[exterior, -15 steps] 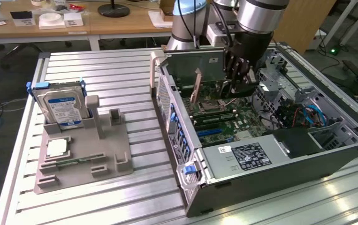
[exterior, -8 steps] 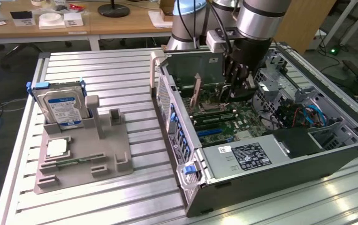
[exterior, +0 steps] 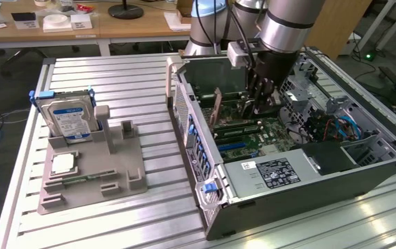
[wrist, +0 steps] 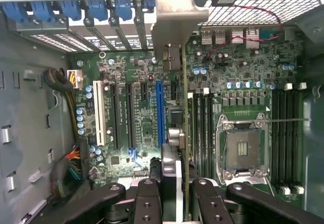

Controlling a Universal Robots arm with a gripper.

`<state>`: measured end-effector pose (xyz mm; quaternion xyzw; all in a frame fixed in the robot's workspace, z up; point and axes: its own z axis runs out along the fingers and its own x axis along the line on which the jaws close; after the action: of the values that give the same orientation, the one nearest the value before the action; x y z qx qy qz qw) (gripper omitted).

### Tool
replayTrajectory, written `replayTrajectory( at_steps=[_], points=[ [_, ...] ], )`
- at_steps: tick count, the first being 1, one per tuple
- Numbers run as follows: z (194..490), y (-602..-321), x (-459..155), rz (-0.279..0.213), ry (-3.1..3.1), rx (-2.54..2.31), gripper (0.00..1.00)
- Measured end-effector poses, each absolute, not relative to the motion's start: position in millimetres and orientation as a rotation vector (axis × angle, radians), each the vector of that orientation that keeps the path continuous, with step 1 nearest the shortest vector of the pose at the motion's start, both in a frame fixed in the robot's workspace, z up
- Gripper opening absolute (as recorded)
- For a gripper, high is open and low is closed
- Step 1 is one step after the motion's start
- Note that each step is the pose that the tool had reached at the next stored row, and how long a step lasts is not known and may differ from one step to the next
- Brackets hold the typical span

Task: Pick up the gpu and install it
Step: 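Insert the gpu into the slot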

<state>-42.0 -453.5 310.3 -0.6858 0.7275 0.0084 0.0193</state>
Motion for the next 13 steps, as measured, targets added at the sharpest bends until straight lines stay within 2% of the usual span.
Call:
replayTrajectory(
  at_steps=[13],
  points=[
    [299,-456,-44,0.027,2.258,-2.130,0.28]
  ],
)
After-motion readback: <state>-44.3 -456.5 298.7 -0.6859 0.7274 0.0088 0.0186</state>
